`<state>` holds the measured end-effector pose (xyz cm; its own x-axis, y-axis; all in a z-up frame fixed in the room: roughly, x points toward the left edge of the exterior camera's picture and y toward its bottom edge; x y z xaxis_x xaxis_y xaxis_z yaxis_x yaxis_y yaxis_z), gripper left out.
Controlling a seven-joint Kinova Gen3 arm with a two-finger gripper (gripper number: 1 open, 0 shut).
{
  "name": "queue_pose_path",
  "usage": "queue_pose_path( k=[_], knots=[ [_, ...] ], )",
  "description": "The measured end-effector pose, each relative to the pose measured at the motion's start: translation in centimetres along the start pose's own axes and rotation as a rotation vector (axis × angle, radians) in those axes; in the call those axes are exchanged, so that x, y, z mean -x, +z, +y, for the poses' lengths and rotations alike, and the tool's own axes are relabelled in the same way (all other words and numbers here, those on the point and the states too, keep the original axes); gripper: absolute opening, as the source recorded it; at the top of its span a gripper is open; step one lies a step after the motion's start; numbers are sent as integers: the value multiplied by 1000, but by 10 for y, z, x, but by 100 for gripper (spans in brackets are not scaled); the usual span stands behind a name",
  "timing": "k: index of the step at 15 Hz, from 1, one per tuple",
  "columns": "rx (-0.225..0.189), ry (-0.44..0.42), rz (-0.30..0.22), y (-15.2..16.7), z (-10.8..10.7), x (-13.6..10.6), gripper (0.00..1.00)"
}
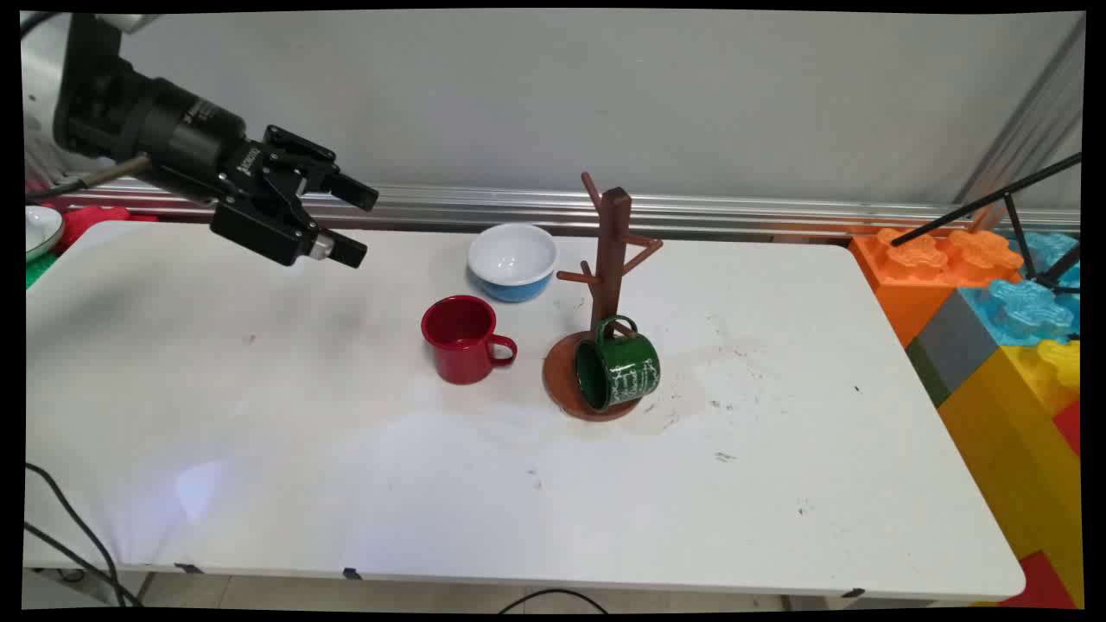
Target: Pick up the green mug from the rack
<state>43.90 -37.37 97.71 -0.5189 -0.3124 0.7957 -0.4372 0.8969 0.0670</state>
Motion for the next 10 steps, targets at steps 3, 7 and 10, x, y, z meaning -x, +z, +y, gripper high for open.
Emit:
queue_pose_path(
  k=[3, 7, 10],
  knots=[
    [-2, 21, 11, 8, 1, 11, 100],
    [-9, 34, 17, 22, 3, 22, 100],
    [-17, 35, 19, 37, 6, 30, 100]
  ],
)
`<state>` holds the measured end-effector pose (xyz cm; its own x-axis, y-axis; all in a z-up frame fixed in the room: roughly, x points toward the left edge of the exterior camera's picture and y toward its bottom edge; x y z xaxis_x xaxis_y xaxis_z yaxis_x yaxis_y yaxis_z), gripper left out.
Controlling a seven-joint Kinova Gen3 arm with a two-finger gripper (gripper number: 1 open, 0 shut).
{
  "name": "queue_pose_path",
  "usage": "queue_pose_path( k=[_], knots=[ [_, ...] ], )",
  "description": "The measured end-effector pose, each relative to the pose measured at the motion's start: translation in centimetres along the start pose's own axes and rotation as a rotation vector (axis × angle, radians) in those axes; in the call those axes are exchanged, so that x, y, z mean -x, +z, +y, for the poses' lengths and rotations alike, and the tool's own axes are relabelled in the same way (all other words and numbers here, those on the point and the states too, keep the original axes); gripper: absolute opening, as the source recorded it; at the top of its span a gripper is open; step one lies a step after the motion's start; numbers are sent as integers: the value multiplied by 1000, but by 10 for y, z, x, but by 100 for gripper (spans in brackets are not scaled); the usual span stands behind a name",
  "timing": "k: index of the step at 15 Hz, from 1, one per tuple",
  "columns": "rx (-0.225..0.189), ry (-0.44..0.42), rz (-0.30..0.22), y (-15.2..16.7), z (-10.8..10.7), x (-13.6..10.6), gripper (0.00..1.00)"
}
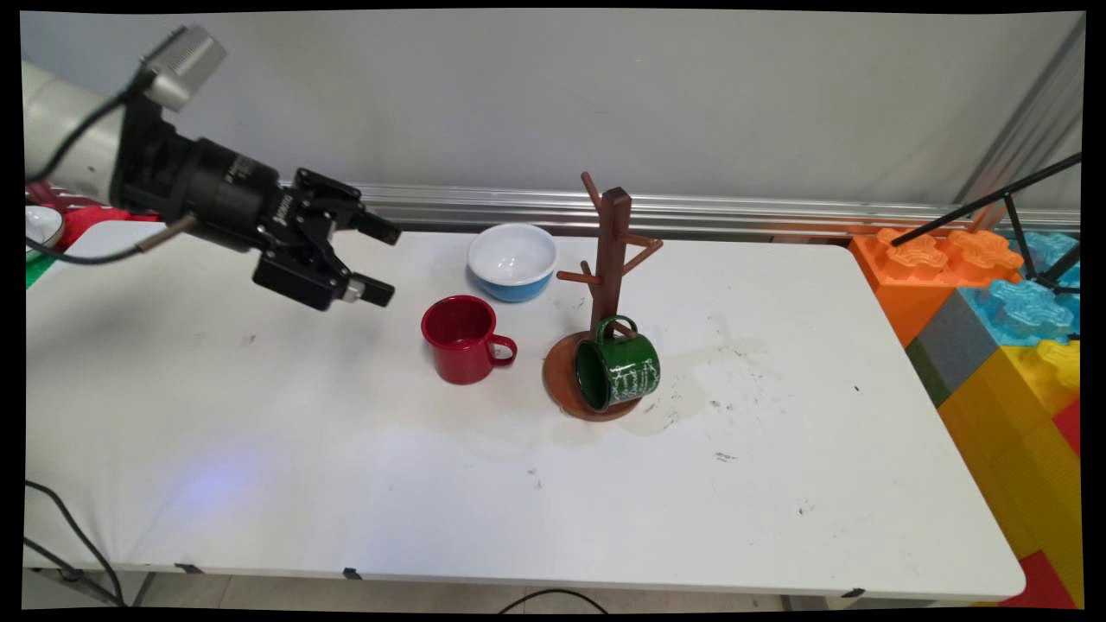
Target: Pick up the green mug from the rack
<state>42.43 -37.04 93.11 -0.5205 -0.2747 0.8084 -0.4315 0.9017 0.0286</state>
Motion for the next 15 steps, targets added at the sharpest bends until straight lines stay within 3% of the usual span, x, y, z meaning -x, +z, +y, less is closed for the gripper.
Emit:
queue_pose_path(
  k=[7, 15],
  knots=[
    [-21, -38, -12, 46, 16, 15, 100],
    [-54, -90, -5, 110, 30, 12, 100]
  ],
)
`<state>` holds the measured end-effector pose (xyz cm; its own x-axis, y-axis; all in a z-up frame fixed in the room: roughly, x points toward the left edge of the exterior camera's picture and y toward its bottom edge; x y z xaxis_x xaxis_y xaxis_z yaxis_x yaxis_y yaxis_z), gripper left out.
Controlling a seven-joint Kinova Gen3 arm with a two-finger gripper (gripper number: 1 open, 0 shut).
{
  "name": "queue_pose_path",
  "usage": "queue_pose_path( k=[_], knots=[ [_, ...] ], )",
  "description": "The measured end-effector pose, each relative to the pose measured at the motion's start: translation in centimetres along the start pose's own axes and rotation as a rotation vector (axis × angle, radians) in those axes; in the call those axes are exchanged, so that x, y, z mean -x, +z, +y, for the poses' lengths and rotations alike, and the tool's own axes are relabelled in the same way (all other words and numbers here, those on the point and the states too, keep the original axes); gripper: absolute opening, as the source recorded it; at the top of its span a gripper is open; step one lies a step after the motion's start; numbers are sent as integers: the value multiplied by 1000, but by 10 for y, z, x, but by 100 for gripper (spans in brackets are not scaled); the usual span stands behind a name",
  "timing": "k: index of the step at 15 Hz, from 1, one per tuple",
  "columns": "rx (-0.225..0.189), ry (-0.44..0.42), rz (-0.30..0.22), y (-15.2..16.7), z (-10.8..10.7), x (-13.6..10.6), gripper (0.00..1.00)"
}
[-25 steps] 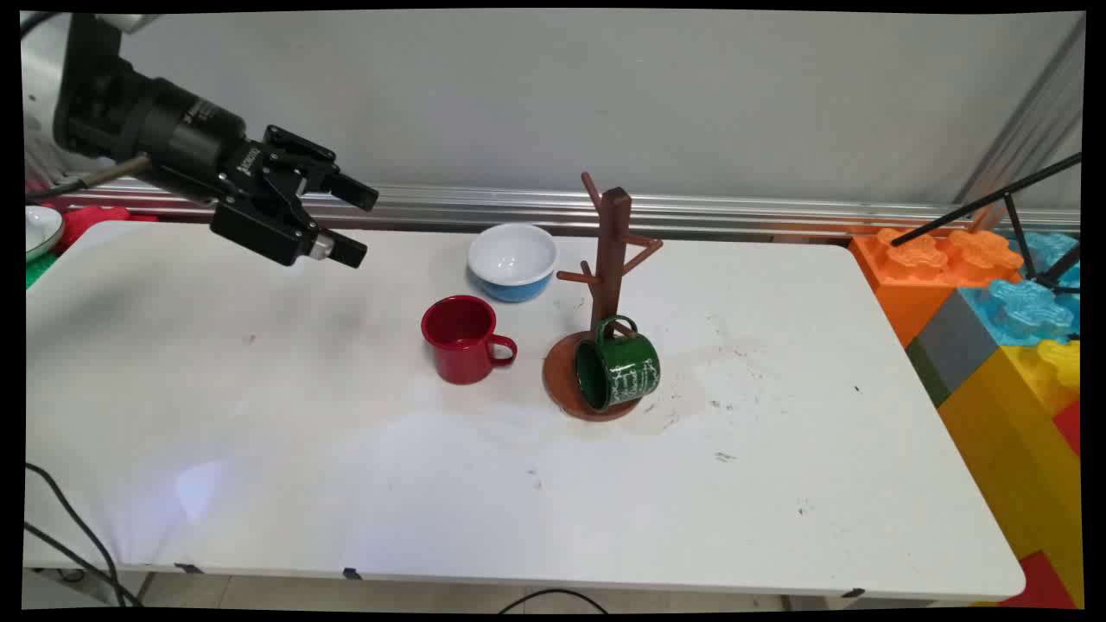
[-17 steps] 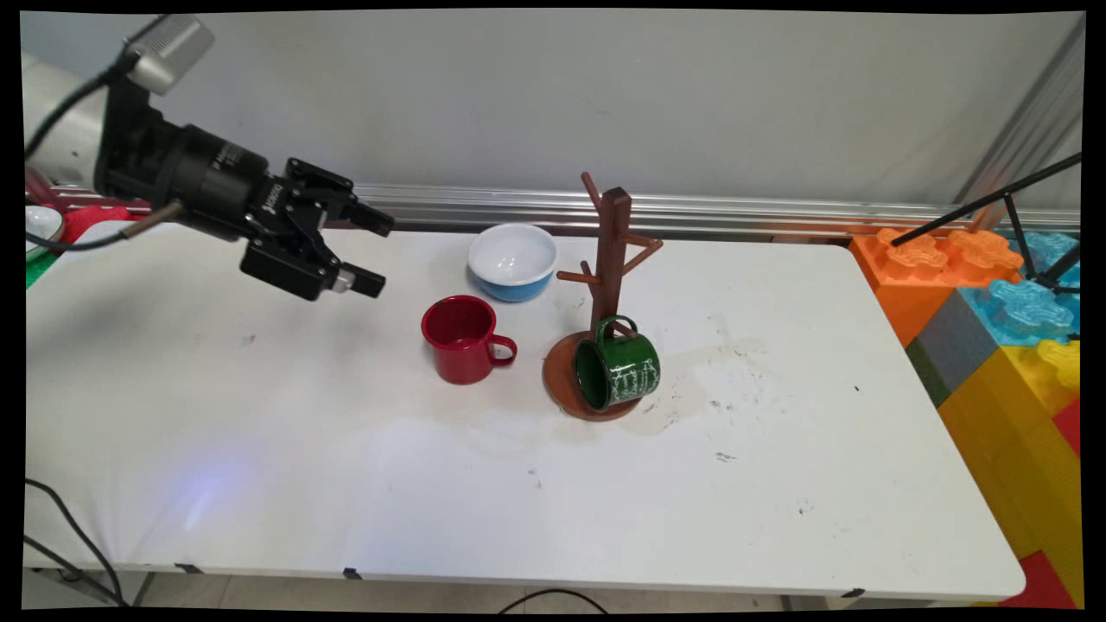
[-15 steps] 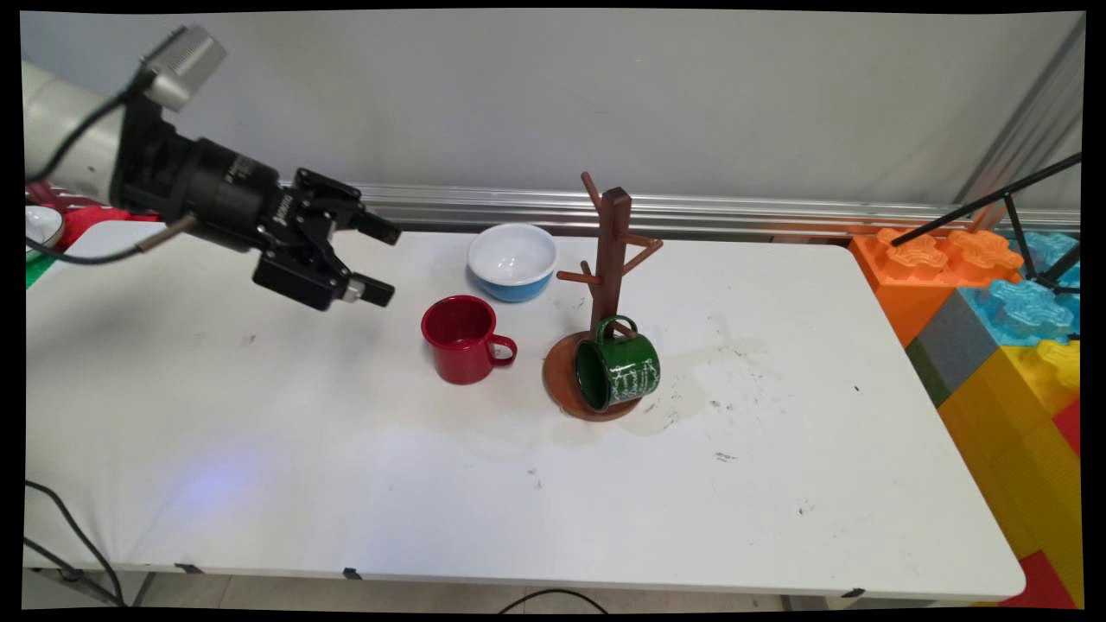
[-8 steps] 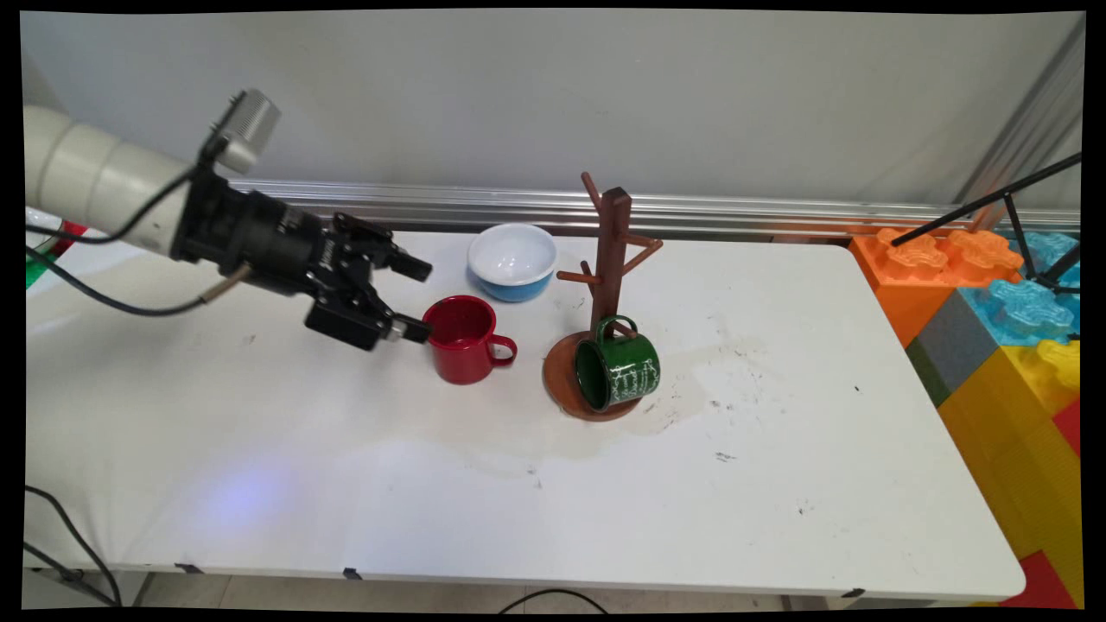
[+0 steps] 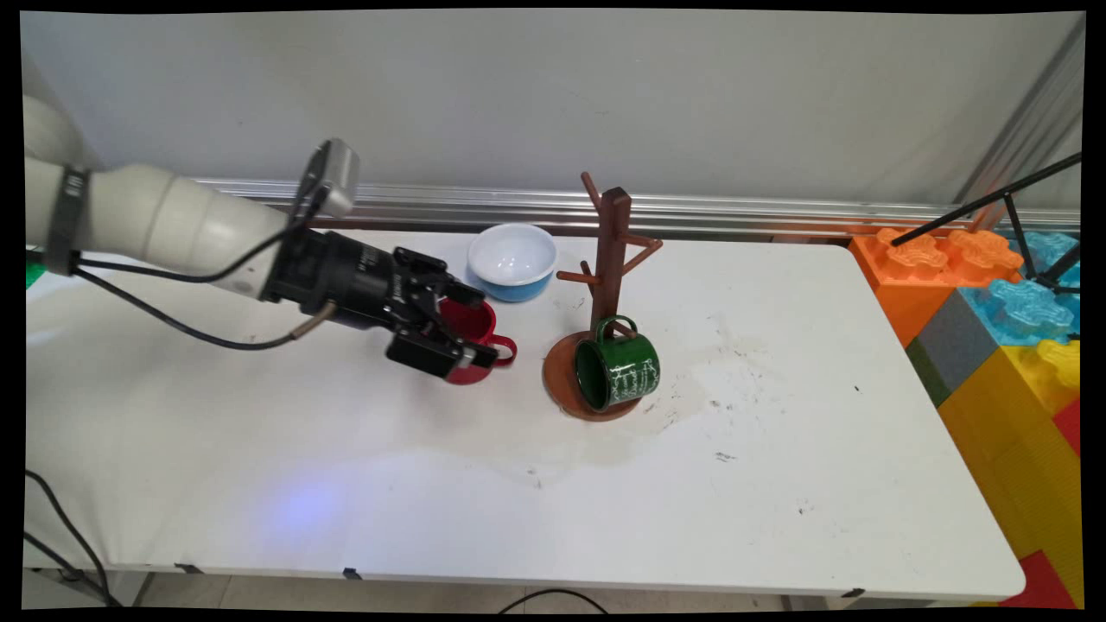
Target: Pick up the green mug from the rack
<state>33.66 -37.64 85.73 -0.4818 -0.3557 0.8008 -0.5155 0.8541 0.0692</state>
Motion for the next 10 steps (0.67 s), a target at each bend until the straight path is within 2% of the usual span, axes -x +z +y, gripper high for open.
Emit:
queue_pose_path(
  k=[7, 10],
  knots=[
    [-11, -47, 6, 42, 11, -4, 100],
    [-14, -68, 24, 55, 14, -4, 100]
  ],
)
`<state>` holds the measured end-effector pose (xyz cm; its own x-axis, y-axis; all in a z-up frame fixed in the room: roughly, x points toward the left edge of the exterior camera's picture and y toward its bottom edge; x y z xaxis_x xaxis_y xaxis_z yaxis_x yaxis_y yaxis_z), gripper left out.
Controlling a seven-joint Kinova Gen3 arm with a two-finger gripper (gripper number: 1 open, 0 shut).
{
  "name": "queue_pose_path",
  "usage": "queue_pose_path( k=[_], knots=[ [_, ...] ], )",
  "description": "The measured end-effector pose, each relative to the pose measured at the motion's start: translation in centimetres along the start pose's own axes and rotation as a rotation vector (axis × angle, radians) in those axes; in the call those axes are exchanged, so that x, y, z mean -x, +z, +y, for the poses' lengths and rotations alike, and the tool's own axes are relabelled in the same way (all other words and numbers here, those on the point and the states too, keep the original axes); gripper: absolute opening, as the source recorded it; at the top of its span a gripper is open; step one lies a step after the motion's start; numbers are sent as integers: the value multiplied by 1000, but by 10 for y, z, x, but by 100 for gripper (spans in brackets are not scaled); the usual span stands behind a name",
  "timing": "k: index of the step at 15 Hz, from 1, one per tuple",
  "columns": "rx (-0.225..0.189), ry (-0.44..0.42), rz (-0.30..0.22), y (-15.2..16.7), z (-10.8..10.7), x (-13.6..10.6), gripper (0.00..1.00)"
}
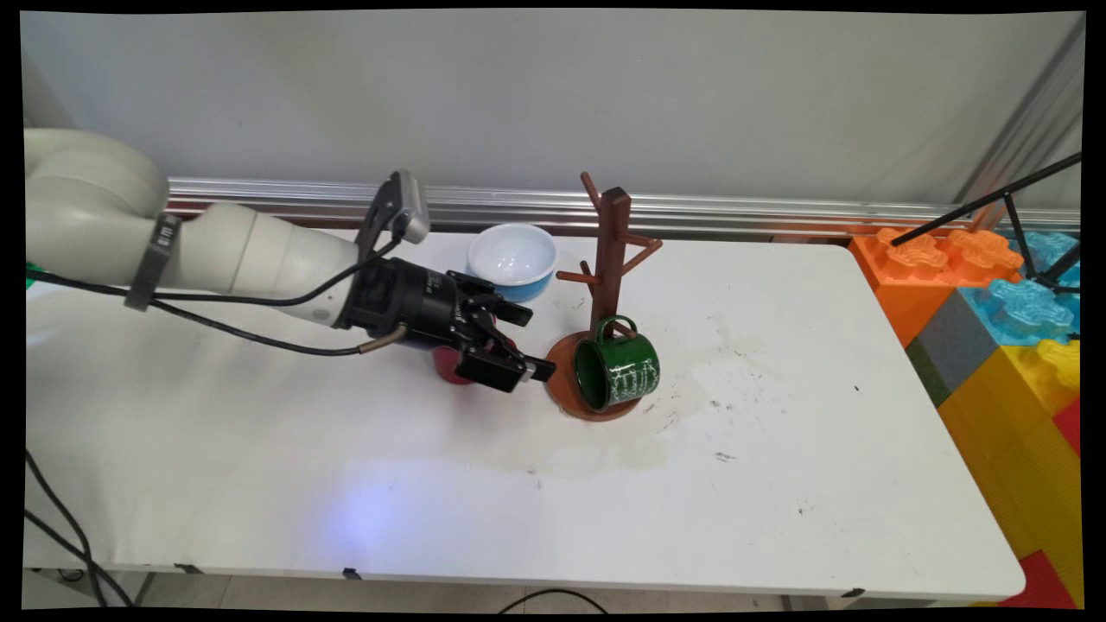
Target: Pick up the green mug from the rack
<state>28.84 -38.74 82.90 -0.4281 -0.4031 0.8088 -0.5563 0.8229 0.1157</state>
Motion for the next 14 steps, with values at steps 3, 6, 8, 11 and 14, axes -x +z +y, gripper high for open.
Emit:
queue_pose_path(
  k=[3, 6, 8, 11, 14],
  knots=[
    [0, -17, 21, 8, 1, 2, 100],
    [8, -31, 42, 14, 4, 5, 100],
    [12, -37, 54, 16, 6, 7, 100],
    [15, -46, 70, 19, 7, 9, 100],
    [15, -62, 85, 25, 8, 15, 100]
  ],
)
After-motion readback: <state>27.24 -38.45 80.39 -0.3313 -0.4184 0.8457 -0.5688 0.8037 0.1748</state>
